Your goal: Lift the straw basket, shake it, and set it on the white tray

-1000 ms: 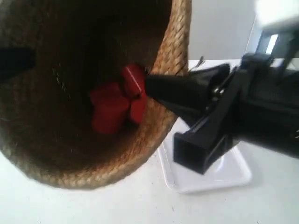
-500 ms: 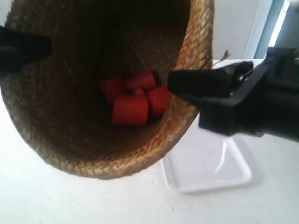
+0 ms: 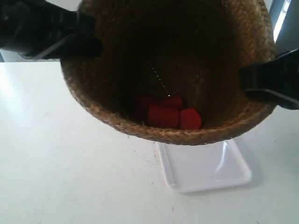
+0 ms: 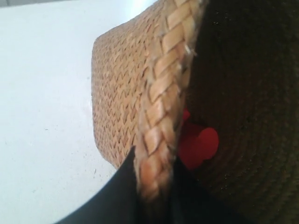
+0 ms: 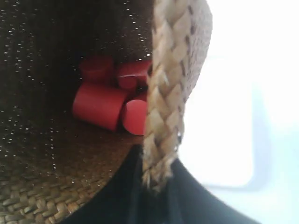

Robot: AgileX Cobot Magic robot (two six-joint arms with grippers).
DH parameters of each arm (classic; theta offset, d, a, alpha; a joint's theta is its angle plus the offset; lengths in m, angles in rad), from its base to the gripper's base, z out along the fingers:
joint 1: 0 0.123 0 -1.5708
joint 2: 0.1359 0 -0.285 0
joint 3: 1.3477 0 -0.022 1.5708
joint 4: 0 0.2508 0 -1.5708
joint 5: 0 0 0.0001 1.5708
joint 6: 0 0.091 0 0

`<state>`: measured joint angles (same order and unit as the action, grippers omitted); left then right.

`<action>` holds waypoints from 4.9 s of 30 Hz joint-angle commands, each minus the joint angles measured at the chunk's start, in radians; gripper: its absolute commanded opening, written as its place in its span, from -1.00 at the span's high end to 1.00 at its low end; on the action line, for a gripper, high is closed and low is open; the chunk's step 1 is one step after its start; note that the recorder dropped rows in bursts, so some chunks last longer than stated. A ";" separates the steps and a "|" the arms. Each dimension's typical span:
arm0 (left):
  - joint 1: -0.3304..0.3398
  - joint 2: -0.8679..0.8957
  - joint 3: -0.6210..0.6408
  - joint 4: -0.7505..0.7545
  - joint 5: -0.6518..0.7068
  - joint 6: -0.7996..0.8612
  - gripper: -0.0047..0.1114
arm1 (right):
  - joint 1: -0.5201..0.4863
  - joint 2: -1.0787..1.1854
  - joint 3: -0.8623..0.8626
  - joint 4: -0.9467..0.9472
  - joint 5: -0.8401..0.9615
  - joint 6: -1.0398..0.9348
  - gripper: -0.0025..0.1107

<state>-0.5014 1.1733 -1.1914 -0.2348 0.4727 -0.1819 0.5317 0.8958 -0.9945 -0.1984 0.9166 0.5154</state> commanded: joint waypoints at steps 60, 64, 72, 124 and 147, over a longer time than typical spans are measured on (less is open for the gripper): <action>-0.308 0.504 -0.428 0.407 0.267 -0.608 0.92 | -0.513 0.517 -0.426 0.255 0.304 -0.775 0.96; -0.308 0.531 -0.428 0.407 0.279 -0.608 0.92 | -0.513 0.506 -0.309 0.284 0.304 -0.777 0.96; -0.308 0.531 -0.428 0.415 0.277 -0.608 0.92 | -0.513 0.513 -0.306 0.299 0.304 -0.787 0.92; -0.299 0.409 -0.428 0.756 0.258 -0.696 -0.52 | -0.513 0.340 -0.310 0.284 0.054 -0.767 -0.34; -0.299 0.230 -0.425 0.742 0.387 -0.334 0.92 | -0.513 -0.072 -0.308 0.299 0.083 -0.692 0.08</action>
<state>-0.8034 1.4434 -1.6133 0.5458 0.9075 -0.5536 0.0204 0.8545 -1.3037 0.0964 0.9824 -0.1841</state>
